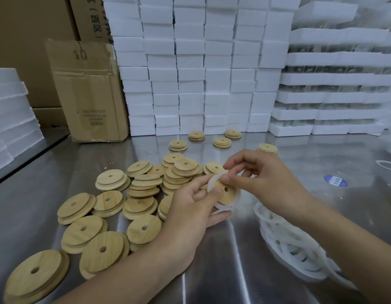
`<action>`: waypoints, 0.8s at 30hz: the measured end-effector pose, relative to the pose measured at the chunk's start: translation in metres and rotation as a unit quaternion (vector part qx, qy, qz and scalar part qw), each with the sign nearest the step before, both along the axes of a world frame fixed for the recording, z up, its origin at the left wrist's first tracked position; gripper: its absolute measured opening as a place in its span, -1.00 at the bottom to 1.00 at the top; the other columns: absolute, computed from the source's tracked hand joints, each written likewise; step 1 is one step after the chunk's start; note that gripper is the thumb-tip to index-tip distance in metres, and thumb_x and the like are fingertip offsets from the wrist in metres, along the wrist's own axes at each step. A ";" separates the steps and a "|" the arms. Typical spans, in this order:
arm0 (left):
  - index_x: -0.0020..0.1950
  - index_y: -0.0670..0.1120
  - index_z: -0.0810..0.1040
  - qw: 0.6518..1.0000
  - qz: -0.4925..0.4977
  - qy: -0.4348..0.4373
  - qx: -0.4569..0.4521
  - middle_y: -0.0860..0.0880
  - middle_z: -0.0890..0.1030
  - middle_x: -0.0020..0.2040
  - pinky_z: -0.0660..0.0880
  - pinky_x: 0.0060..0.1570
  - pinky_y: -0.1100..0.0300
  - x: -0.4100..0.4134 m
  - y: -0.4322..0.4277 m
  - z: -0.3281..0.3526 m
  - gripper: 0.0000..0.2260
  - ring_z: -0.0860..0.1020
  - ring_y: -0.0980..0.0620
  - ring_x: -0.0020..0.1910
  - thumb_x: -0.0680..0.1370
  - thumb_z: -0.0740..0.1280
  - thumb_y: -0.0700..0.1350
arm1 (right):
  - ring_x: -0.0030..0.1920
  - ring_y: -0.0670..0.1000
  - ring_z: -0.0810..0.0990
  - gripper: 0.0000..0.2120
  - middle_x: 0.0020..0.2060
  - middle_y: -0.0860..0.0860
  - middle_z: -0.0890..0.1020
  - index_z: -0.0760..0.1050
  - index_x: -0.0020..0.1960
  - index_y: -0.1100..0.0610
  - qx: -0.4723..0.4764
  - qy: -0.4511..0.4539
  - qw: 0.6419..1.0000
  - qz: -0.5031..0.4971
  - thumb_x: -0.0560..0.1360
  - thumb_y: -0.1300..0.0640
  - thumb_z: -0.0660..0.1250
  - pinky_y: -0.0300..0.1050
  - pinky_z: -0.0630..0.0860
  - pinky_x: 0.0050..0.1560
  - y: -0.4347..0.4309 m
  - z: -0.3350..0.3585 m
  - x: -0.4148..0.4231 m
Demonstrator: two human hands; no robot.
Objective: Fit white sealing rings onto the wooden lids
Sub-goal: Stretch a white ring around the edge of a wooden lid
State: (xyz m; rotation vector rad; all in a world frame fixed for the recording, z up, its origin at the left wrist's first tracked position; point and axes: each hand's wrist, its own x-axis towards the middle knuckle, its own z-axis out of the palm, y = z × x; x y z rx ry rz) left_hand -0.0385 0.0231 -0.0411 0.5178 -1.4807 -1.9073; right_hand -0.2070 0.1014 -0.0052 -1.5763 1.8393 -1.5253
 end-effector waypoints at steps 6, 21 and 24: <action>0.31 0.09 0.67 0.999 -0.009 -0.006 -0.033 0.02 0.77 0.15 0.69 0.14 0.07 0.001 0.001 0.001 -0.77 0.72 0.04 0.21 0.73 0.30 -0.12 | -0.23 -0.02 0.58 -0.93 -0.23 0.03 0.73 0.73 -0.09 0.04 -0.004 0.019 1.000 -0.004 0.47 0.12 0.60 -0.39 0.45 -0.20 0.000 0.001 -0.001; 0.35 0.00 0.63 0.999 0.027 0.027 -0.022 0.03 0.78 0.14 0.70 0.12 0.01 -0.001 0.002 0.002 -0.75 0.74 0.01 0.14 0.74 0.25 -0.18 | -0.21 -0.21 0.55 -0.93 -0.20 -0.11 0.72 0.77 -0.08 -0.01 0.089 -0.081 0.993 0.013 0.54 0.02 0.51 -0.28 0.44 -0.14 0.007 0.010 -0.018; 0.29 0.02 0.65 0.999 0.034 0.039 -0.009 0.01 0.78 0.13 0.70 0.11 0.01 0.000 0.002 0.002 -0.77 0.75 0.00 0.14 0.74 0.25 -0.19 | -0.20 -0.18 0.55 -0.89 -0.19 -0.08 0.73 0.75 -0.07 0.00 0.084 -0.087 0.993 0.005 0.50 -0.03 0.54 -0.19 0.43 -0.11 0.005 0.010 -0.016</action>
